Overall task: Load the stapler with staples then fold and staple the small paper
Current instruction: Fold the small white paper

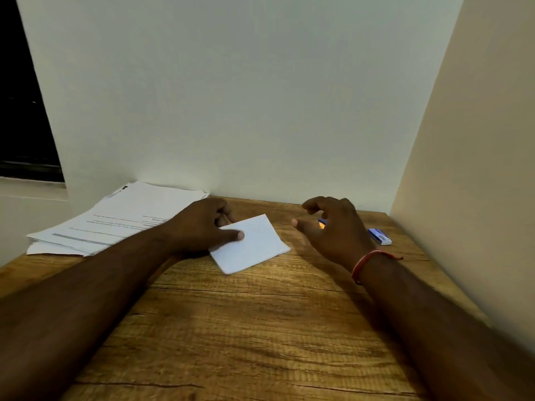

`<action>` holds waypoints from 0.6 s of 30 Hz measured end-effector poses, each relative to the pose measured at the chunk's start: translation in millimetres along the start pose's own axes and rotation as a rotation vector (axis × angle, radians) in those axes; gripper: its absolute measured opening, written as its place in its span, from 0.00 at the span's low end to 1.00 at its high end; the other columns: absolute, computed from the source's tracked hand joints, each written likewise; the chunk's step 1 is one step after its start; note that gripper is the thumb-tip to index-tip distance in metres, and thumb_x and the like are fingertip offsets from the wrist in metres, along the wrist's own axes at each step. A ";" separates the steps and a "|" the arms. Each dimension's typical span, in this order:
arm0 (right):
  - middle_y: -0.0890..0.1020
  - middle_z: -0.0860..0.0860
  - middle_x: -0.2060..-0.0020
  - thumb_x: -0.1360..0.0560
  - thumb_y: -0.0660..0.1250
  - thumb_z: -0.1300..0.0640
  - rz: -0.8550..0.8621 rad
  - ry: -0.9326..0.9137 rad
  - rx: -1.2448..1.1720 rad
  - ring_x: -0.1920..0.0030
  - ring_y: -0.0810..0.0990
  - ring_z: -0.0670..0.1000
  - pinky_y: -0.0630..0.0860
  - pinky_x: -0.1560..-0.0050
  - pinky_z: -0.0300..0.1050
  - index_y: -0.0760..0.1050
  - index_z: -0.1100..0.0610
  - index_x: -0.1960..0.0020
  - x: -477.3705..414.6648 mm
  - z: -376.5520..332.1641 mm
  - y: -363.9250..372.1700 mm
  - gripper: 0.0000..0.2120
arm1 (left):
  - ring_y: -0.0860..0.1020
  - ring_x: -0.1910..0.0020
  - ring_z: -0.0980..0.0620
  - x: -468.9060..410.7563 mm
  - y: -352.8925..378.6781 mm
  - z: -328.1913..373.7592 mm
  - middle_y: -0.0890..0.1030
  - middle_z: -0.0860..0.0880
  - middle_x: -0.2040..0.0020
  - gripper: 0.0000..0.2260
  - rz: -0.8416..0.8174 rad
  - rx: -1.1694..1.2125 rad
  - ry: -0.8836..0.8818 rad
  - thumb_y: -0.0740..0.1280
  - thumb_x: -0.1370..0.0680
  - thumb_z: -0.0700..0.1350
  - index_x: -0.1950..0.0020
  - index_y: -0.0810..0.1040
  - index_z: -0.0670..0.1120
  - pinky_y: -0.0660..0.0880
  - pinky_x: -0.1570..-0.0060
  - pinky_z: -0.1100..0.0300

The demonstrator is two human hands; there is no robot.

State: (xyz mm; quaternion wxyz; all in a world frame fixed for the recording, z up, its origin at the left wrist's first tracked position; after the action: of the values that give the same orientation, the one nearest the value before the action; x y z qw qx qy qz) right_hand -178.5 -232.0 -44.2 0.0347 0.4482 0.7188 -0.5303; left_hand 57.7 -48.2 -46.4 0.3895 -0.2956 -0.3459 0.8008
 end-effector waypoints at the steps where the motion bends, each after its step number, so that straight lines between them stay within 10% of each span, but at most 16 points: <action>1: 0.83 0.42 0.43 0.23 0.77 0.40 -0.014 0.014 -0.072 0.40 0.77 0.47 0.76 0.44 0.44 0.81 0.47 0.33 1.9 -3.3 2.0 0.22 | 0.86 0.53 0.54 1.4 1.2 0.8 0.89 0.54 0.57 0.10 0.048 0.068 0.014 0.83 0.23 0.55 0.49 0.86 0.54 0.77 0.53 0.57; 10: 0.88 0.57 0.48 0.29 0.83 0.43 -0.185 0.344 -0.927 0.56 0.84 0.50 0.83 0.53 0.50 0.84 0.51 0.35 7.2 -16.0 14.8 0.26 | 0.86 0.54 0.60 5.3 9.4 15.9 0.91 0.52 0.52 0.04 0.342 0.606 0.075 0.76 0.15 0.47 0.47 0.90 0.48 0.79 0.54 0.67; 18: 0.82 0.54 0.61 0.21 0.77 0.58 -0.242 0.384 -1.108 0.64 0.78 0.49 0.76 0.65 0.42 0.83 0.68 0.44 9.1 -15.9 15.9 0.13 | 0.86 0.58 0.62 7.6 14.6 19.9 0.90 0.54 0.57 0.06 0.314 0.791 0.039 0.74 0.14 0.45 0.44 0.88 0.42 0.80 0.56 0.67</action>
State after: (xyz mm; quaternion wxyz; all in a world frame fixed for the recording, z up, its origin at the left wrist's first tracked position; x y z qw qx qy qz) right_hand -166.4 -213.2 -53.8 0.0721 0.3661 0.9277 0.0137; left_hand 32.8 -55.0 -47.7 0.3529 -0.1877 0.0445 0.9156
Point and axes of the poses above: each hand's wrist, its own x-axis away from the middle knuckle, its own y-axis out of the palm, z = x × y, the point moved 1 cm from there along -x, towards the middle knuckle
